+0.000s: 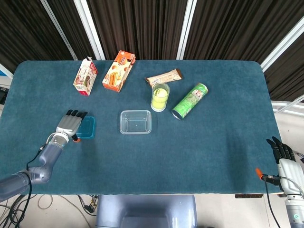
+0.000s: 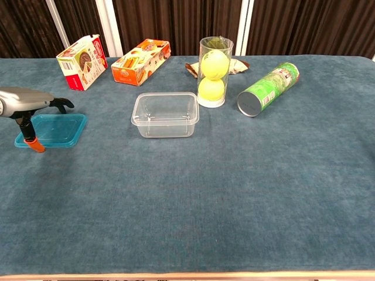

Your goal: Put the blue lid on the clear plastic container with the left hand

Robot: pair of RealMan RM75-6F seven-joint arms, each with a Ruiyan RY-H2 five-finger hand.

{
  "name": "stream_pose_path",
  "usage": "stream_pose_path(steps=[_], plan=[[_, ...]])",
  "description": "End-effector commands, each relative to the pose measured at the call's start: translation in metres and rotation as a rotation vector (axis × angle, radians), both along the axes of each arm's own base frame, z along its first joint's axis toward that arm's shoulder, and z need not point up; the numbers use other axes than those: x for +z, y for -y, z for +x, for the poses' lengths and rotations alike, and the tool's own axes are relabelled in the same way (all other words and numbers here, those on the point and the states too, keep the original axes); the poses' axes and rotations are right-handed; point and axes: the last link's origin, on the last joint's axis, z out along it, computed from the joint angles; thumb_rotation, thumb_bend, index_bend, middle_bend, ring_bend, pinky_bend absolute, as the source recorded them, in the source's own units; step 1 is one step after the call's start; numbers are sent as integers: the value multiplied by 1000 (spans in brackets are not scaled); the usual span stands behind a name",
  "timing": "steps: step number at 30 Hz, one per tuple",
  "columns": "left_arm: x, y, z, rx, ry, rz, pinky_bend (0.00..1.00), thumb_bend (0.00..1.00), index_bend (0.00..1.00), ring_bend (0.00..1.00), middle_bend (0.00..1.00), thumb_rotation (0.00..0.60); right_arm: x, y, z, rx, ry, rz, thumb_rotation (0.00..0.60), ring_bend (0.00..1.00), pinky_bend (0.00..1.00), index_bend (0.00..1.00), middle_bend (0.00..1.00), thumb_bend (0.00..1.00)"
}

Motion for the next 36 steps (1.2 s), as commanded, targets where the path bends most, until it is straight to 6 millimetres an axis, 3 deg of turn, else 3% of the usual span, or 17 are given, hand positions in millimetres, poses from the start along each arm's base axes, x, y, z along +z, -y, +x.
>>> stream_pose_path(steps=[1,20,36], plan=[[-1,0,1,2,5,-5,0,44,0,0,117,600,0,0,0,-2,0,0,600,0,0,101,0,291],[0,-4,-1,1,-4,17,0,78,11,0,293,600,0,0,-1,-17,11,-1,600,0,0,100,0,292],[9,-5,1,28,35,37,0,130,31,0,313,600,0,0,0,-17,11,-2,600,0,0,100,0,292]])
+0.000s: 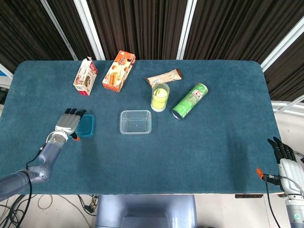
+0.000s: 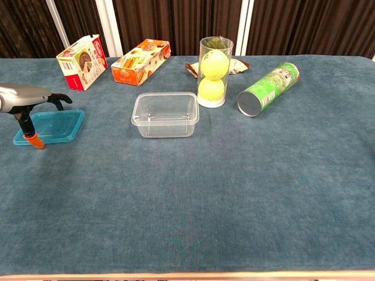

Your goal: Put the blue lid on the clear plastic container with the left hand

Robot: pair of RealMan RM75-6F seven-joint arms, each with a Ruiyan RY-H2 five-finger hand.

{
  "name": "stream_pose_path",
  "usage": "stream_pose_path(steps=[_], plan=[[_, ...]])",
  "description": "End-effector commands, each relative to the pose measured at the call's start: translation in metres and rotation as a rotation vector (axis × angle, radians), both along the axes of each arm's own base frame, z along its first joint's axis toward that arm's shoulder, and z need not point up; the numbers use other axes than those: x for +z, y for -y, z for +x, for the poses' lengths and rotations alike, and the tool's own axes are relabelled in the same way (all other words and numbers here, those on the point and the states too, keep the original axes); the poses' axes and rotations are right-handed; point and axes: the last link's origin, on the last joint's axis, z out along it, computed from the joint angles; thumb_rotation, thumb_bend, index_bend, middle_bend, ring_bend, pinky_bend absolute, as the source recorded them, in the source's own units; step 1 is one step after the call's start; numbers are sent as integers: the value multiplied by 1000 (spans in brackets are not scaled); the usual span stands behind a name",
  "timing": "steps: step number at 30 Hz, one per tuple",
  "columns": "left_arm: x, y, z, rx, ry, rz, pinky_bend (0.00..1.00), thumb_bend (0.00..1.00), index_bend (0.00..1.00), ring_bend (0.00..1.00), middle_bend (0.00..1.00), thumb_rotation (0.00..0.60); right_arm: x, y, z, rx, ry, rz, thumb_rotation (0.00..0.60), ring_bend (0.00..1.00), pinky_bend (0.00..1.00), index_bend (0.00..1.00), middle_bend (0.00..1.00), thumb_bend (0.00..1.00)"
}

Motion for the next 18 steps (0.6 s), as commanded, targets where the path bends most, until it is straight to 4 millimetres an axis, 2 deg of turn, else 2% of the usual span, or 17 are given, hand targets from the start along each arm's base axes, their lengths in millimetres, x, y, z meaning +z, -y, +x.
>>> stream_pose_path(steps=[1,12,18], plan=[[2,0,1,5,8,3,0,130,33,0,313,600,0,0,0,0,0,0,600,0,0,100,0,292],[20,-3,15,4,38,16,0,131,38,0,313,600,0,0,0,1,3,-1,600,0,0,100,0,292],[31,-6,38,-13,62,14,0,130,42,0,310,600,0,0,0,-2,8,-2,600,0,0,100,0,292]])
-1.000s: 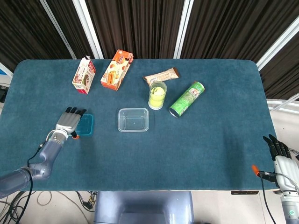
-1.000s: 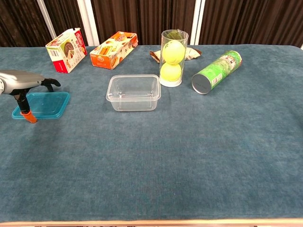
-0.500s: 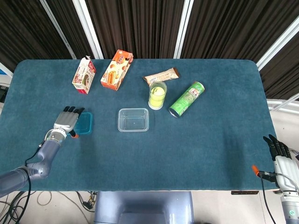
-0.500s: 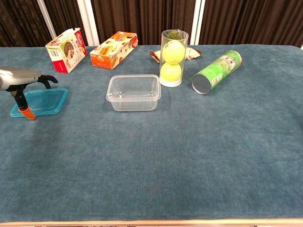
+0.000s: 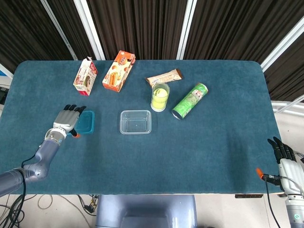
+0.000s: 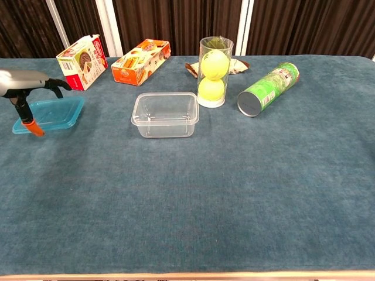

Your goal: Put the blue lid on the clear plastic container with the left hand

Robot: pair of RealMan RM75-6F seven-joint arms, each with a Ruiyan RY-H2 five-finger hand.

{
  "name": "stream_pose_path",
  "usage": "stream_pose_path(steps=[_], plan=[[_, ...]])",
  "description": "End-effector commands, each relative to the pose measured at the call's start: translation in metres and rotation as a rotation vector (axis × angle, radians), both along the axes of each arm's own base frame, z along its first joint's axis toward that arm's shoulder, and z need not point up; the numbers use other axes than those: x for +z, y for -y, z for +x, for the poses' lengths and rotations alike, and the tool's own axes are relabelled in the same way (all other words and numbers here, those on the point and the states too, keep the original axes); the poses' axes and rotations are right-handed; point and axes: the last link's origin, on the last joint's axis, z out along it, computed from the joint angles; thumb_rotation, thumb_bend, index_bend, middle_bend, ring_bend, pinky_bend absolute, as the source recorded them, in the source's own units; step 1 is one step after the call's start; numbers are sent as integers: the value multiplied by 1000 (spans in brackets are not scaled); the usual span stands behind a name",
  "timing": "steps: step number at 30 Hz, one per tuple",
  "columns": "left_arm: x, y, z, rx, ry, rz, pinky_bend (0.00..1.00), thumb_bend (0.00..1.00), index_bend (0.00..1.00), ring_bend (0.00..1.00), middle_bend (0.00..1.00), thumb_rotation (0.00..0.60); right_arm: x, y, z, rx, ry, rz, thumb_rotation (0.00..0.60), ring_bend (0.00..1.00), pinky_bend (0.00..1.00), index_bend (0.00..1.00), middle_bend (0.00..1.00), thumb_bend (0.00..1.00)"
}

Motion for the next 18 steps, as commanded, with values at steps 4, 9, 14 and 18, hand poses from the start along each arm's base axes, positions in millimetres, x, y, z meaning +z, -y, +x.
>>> stream_pose_path(steps=[4,9,14,18], plan=[[15,-8,35,-35,17,2,0,130,48,0,309,600,0,0,0,-2,4,-2,600,0,0,100,0,292],[17,-17,71,-61,26,-9,0,130,49,0,308,600,0,0,0,-4,4,1,600,0,0,100,0,291],[15,-24,107,-70,38,-19,0,131,50,0,307,600,0,0,-1,-9,6,-6,600,0,0,101,0,292],[10,-27,132,-76,34,-27,0,130,50,0,307,600,1,1,-1,-12,7,-10,600,0,0,100,0,292]])
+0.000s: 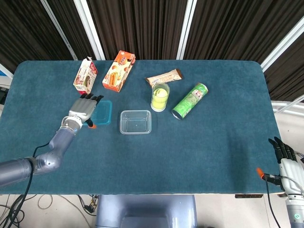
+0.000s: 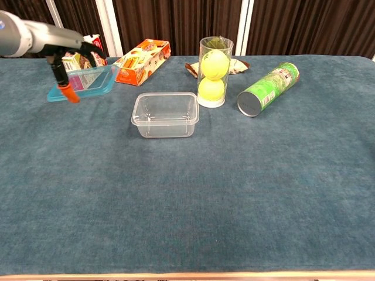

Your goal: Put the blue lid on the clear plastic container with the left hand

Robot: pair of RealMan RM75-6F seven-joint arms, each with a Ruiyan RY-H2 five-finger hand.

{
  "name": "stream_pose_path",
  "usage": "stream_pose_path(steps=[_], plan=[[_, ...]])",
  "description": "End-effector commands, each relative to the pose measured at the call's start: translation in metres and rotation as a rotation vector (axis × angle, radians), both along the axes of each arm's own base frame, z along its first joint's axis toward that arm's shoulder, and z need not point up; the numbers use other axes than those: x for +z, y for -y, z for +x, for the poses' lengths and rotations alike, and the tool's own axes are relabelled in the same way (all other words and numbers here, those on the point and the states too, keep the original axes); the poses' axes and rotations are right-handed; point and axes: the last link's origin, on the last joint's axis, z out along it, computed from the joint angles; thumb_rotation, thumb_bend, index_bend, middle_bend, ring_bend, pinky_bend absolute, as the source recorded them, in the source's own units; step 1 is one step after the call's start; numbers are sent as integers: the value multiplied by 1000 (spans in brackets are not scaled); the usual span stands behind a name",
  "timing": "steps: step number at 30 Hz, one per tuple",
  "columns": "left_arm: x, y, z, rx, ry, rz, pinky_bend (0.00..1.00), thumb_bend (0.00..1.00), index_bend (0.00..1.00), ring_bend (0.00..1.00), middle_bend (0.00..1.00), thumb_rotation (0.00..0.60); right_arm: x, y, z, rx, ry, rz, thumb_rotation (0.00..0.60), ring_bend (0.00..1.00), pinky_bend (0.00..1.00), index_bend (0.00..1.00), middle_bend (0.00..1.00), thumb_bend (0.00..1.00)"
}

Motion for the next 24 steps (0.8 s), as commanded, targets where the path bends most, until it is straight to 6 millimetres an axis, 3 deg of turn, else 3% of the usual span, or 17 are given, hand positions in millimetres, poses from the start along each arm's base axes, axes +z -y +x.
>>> stream_pose_path(steps=[1,9,24], plan=[[-6,-2,32,-16,0,-16,0,130,50,0,307,600,0,0,0,-2,1,-3,600,0,0,100,0,292],[-29,-2,81,-21,21,-62,0,129,53,0,306,600,2,1,-2,-20,11,-14,600,0,0,100,0,291],[-56,3,104,-9,26,-61,0,129,73,0,300,600,3,1,-3,-25,13,-18,600,0,0,100,0,291]])
